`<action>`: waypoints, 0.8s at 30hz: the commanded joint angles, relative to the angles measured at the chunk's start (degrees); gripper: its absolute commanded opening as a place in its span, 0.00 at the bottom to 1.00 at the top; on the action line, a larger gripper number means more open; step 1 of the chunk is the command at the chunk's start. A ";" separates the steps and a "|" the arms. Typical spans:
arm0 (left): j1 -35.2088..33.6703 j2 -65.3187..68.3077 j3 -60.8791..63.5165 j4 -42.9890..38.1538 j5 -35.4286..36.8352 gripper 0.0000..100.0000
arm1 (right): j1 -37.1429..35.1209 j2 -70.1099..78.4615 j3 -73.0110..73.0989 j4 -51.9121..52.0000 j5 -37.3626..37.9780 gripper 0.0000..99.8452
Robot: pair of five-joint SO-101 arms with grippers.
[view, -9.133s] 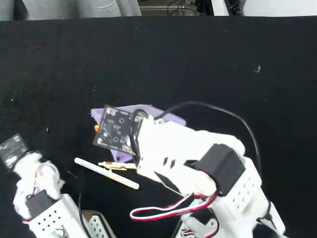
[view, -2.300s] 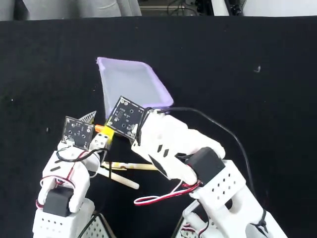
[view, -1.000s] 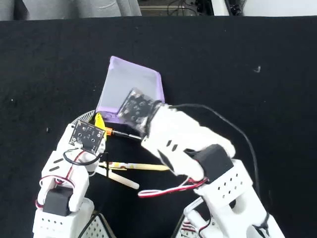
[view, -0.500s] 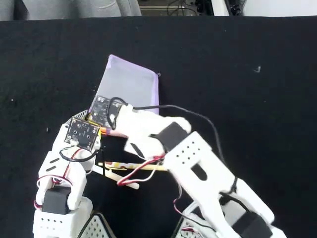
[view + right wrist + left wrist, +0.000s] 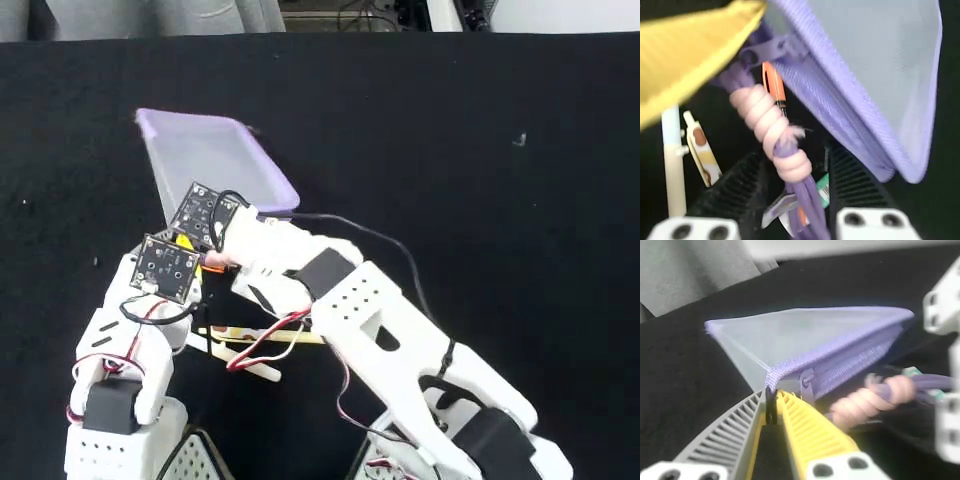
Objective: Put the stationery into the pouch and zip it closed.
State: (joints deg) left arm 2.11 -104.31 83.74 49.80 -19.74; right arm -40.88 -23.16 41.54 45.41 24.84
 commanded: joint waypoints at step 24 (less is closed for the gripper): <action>1.10 -0.18 -4.26 1.23 0.00 0.03 | 7.03 -0.92 -9.71 8.88 0.09 0.01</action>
State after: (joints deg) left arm 3.34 -104.31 82.77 51.30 -19.91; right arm -37.10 -23.16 37.23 51.12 23.34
